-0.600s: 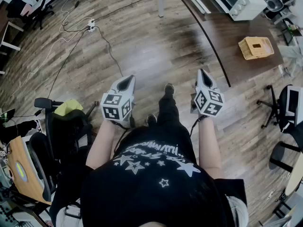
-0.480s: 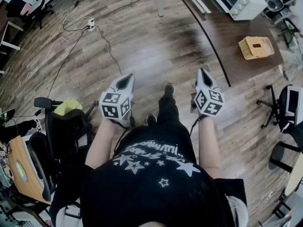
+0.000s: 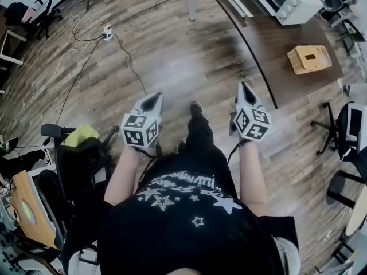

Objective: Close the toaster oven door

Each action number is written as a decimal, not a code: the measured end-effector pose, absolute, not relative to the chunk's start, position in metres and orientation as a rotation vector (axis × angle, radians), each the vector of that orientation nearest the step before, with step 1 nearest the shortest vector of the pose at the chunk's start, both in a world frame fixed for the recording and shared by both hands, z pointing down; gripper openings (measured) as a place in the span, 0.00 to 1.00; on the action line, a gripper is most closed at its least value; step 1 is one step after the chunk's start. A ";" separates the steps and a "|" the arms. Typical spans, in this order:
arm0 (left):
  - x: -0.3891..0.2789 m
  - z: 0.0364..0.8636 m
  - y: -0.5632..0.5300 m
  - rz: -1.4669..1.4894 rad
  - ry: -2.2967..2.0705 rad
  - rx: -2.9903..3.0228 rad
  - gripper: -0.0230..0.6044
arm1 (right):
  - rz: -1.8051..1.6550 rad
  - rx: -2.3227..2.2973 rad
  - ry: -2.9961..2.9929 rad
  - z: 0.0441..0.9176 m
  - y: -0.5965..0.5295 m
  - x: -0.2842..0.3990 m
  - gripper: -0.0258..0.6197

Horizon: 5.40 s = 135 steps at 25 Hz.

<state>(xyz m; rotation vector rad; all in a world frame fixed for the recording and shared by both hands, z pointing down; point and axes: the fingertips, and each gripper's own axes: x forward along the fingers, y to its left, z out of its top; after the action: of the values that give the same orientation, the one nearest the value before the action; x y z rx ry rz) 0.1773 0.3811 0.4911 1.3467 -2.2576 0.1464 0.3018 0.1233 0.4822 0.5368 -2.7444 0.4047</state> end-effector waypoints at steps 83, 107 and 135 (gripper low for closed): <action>-0.285 0.552 -0.176 0.657 -1.153 2.298 0.05 | 0.748 1.869 -1.970 0.594 -0.213 0.002 0.28; -0.304 0.528 -0.190 0.554 -1.250 2.270 0.05 | 0.694 1.922 -1.918 0.544 -0.230 0.011 0.16; -0.277 0.470 -0.242 0.437 -1.343 2.352 0.05 | 0.634 1.892 -2.105 0.467 -0.267 0.016 0.16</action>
<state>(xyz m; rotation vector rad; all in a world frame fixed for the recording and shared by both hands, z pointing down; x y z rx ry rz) -0.2766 -0.2420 0.4705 2.3520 -1.3435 0.4369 0.0156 -0.2666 0.4670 1.8923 -2.1050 0.6342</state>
